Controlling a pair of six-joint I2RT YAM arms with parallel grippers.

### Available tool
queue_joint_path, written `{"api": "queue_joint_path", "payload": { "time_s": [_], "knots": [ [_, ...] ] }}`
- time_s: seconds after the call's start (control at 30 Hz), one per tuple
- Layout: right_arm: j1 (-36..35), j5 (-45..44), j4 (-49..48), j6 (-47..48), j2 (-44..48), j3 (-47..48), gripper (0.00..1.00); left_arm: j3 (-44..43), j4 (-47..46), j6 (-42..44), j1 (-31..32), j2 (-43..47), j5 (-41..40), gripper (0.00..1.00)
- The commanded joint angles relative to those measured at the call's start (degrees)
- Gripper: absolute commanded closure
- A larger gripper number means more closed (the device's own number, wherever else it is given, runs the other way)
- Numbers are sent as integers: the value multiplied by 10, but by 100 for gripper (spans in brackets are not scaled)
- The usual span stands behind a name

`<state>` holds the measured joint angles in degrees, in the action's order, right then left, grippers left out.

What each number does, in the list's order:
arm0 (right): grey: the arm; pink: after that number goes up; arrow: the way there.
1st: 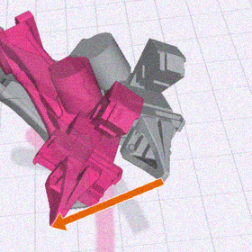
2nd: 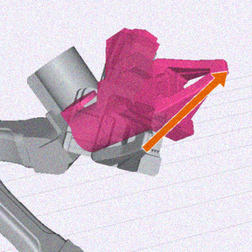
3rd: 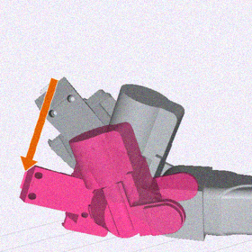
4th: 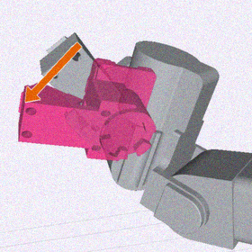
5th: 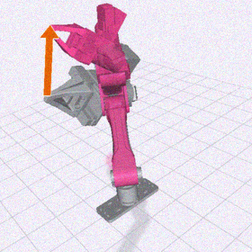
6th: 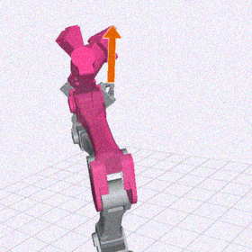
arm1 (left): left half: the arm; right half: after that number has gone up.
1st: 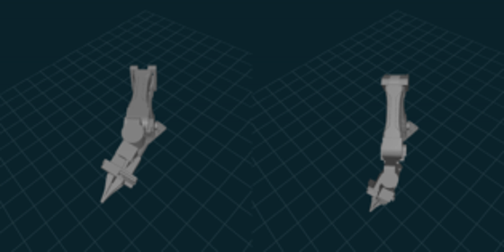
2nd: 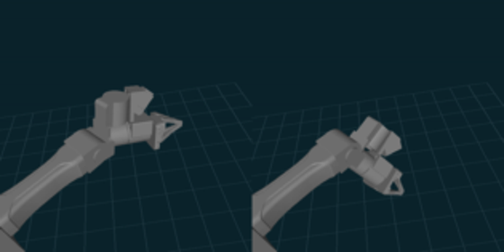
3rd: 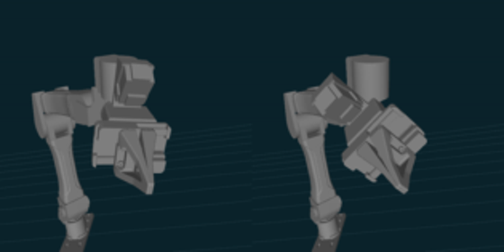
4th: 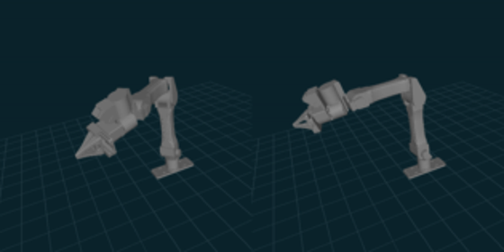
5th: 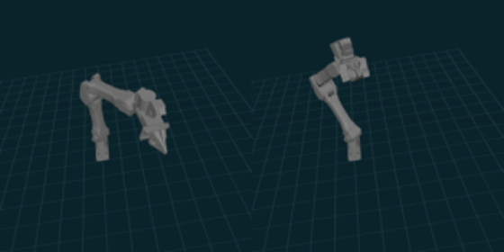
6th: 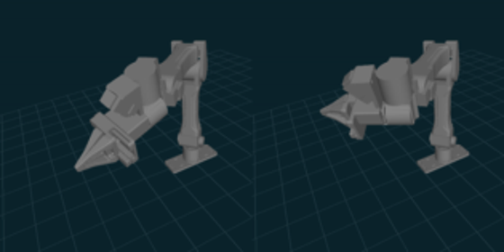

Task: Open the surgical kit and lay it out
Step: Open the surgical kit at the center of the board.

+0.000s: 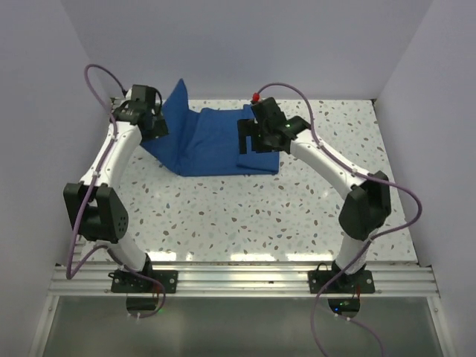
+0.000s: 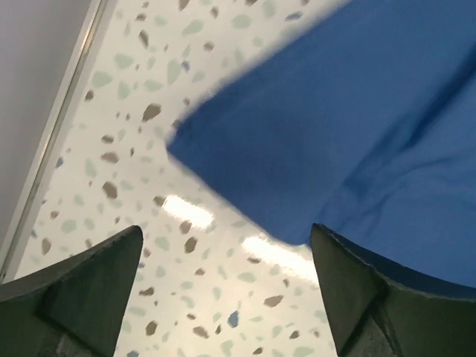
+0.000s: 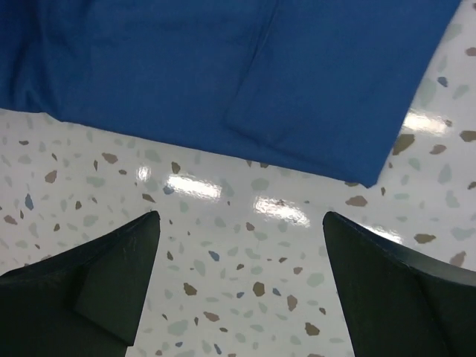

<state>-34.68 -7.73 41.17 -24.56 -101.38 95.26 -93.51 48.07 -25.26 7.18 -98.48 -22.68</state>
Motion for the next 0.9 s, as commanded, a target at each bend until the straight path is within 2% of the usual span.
{"api": "queue_joint_path", "payload": {
  "time_s": [0.0, 0.17, 0.37, 0.5, 0.63, 0.7, 0.73, 0.77, 0.8, 0.87],
  "knots": [
    [-15, 30, -2, 8, -66, 76, 5, 91, -9, -1, -2, 29, -14, 0],
    [-17, 32, 7, 6, -187, 152, 6, 148, -10, -7, -9, 65, -4, 0],
    [-17, 11, 25, 8, -289, 222, 12, 160, -3, 5, -9, 84, 11, 0],
    [-18, -4, 41, 7, -334, 243, 28, 163, -3, 14, -9, 87, 6, 0],
    [-25, -40, 83, 11, -382, 280, 51, 157, -1, 18, -9, 76, 9, 0],
    [-27, -52, 97, 14, -394, 287, 72, 151, -1, 18, -9, 69, 13, 0],
    [-27, -54, 102, 15, -395, 288, 72, 151, -3, 18, -9, 67, 15, 0],
    [-27, -55, 103, 17, -396, 288, 89, 152, -4, 18, -9, 65, 18, 0],
    [-26, -58, 110, 19, -395, 289, 98, 153, -11, 18, -9, 58, 18, 0],
    [-25, -66, 113, 21, -384, 291, 100, 163, -20, 19, -9, 51, 24, 0]
  ]
}}
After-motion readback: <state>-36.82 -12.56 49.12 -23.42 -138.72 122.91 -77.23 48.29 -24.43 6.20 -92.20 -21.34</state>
